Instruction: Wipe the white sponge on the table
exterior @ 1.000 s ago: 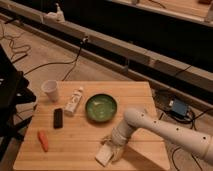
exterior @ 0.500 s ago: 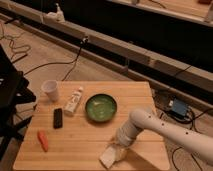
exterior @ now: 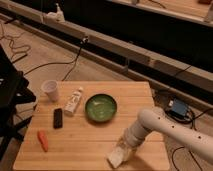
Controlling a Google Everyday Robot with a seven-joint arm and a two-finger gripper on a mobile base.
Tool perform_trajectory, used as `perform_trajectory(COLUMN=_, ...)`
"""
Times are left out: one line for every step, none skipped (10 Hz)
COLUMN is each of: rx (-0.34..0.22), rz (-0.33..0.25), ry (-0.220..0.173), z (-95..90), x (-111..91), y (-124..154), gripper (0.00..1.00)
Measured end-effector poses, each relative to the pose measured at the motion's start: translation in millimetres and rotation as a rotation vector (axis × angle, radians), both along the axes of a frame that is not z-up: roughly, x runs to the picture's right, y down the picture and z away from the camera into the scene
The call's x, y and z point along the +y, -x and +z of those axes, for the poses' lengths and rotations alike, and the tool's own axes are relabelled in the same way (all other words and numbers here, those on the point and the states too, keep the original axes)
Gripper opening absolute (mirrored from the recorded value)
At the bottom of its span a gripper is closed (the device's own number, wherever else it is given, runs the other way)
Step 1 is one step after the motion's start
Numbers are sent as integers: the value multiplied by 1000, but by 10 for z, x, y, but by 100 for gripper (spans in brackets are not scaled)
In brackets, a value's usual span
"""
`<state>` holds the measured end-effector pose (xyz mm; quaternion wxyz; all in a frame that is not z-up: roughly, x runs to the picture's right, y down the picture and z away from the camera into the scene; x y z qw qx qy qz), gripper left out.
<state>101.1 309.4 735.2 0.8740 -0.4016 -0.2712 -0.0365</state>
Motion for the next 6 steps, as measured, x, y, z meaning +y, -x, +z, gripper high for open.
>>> perform_trajectory(rx=34, rz=6, ry=0, z=29, x=-59, y=-81, gripper=0)
perform_trajectory(rx=75, rz=14, ry=-1, z=85, x=-128, y=-162, gripper=0)
perform_trajectory(rx=109, rz=22, ry=-4, z=140, x=-188, y=-215, gripper=0)
perform_trajectory(rx=146, rz=38, ry=-14, z=208, x=-256, y=-264, gripper=0)
perform_trajectory(rx=194, rz=58, ry=-25, z=289, x=-317, y=-322, gripper=0)
perform_trajectory(rx=230, rz=74, ry=-35, z=355, x=-359, y=-353, gripper=0)
